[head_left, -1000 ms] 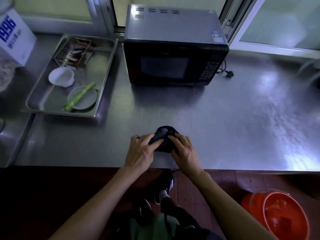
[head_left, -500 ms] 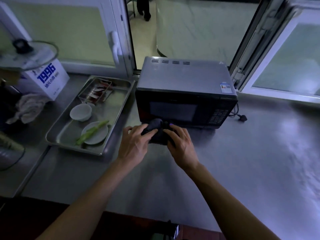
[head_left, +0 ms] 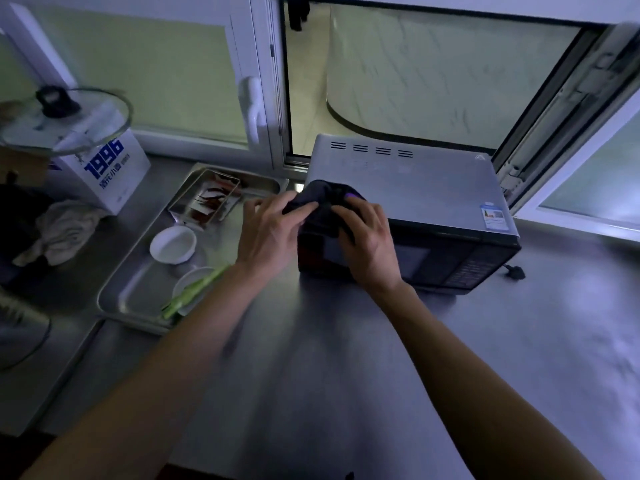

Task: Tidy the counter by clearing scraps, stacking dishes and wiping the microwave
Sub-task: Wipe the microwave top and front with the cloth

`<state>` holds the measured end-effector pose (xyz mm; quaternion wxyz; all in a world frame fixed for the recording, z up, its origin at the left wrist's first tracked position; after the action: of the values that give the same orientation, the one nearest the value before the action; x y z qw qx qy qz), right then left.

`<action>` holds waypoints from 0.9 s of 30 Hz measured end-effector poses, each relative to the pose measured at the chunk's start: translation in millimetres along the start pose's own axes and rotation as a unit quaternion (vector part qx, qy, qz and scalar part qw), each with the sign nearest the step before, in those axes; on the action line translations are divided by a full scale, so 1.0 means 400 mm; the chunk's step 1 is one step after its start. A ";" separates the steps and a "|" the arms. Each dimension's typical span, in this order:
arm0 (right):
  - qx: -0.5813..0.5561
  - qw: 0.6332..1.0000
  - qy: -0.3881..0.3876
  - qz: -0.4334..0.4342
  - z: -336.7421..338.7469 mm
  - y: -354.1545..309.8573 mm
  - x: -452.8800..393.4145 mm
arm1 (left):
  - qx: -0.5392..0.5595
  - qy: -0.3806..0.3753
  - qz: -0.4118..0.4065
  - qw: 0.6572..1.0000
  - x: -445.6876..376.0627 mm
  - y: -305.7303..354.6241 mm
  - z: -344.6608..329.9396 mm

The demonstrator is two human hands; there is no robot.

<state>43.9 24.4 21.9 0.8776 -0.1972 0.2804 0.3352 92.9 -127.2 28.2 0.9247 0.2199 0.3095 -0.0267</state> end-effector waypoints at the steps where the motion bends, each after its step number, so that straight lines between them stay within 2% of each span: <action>1: 0.009 1.000 -0.001 -0.002 -0.015 0.002 -0.021 | 0.002 -0.001 0.003 1.000 -0.022 -0.020 -0.006; 4: 0.033 0.999 -0.025 -0.016 -0.076 0.010 -0.063 | 0.026 -0.019 0.024 0.999 -0.057 -0.077 -0.043; 10: 0.081 0.986 -0.135 -0.049 -0.186 0.044 -0.032 | 0.067 -0.122 0.046 0.989 -0.025 -0.159 -0.146; 12: 0.097 0.983 -0.146 -0.058 -0.200 0.047 -0.027 | 0.065 -0.136 0.042 0.988 -0.022 -0.170 -0.157; 20: 0.115 0.987 -0.071 -0.086 -0.177 0.022 -0.032 | 0.145 -0.044 0.025 0.988 -0.026 -0.152 -0.123; 27: 0.080 0.990 -0.032 -0.109 -0.136 -0.006 0.038 | 0.156 -0.046 -0.021 0.987 0.030 -0.112 -0.103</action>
<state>35.3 1.0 -28.8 0.9303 -0.1454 0.2548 0.2201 71.4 -149.3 -25.7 0.8917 0.3529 0.2635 -0.1042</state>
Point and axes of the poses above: each hand's wrist, its own x-axis away from the middle knuckle, its own z-axis out of the back of the hand, y = z × x, the point moved 9 cm from there along -x, towards the middle knuckle, and after that the axes turned 15 degrees about x, right-handed, at the moved point
